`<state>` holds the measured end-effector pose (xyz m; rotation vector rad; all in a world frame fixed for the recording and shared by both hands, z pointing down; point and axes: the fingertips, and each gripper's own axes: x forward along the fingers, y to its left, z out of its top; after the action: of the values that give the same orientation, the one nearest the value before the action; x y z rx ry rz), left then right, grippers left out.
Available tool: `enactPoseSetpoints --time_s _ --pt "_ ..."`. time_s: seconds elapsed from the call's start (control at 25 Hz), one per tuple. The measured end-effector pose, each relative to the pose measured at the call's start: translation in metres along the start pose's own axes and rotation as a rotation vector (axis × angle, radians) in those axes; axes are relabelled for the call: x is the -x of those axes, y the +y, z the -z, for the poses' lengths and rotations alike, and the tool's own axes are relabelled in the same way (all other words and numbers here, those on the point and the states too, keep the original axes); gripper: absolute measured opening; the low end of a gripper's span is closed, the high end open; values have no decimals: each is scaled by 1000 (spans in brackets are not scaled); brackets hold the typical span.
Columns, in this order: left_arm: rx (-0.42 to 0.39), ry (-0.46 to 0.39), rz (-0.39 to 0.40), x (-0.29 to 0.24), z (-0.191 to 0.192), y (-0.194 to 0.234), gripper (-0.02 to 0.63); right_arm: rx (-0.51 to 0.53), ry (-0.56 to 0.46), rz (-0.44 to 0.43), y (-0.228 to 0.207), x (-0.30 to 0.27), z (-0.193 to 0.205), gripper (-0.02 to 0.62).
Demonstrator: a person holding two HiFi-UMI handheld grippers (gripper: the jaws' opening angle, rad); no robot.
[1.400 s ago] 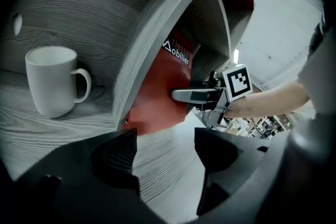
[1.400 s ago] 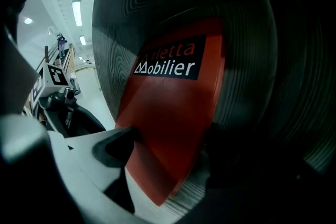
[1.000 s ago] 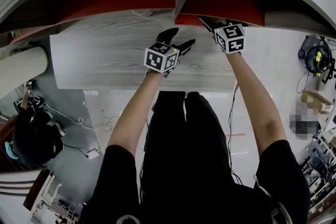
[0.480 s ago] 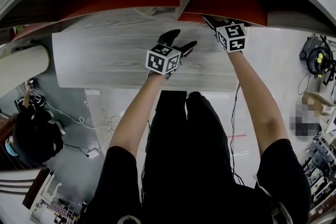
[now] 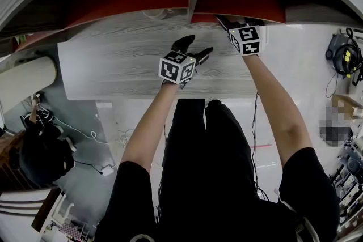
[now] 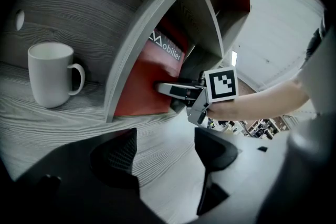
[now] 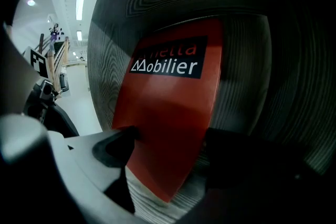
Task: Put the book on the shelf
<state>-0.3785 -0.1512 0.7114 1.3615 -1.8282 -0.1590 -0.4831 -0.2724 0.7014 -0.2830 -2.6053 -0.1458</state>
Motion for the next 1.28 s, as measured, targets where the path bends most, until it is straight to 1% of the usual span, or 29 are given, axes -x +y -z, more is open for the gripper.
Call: enactPoseSetpoints --time_s 0.16,0.24,0.36,0.52,0.72,1.0,1.28 --pt "3 9 1 1 5 -1 321 -31 -5 4 1 -1 4 425" --pt "5 12 -1 2 7 -1 321 -29 0 4 3 -1 7 425" --pt "10 17 -4 3 10 -1 321 -12 39 2 10 -4 19 432" --pt "10 20 -8 5 11 -1 321 -53 49 8 12 -6 28 431" --pt "19 27 -9 6 18 -2 321 -34 24 15 13 -8 29 433" --pt "32 34 -8 4 25 -4 321 -4 35 52 3 -20 22 433" --pt "22 -1 -31 12 17 1 321 -6 35 76 -4 -25 19 433"
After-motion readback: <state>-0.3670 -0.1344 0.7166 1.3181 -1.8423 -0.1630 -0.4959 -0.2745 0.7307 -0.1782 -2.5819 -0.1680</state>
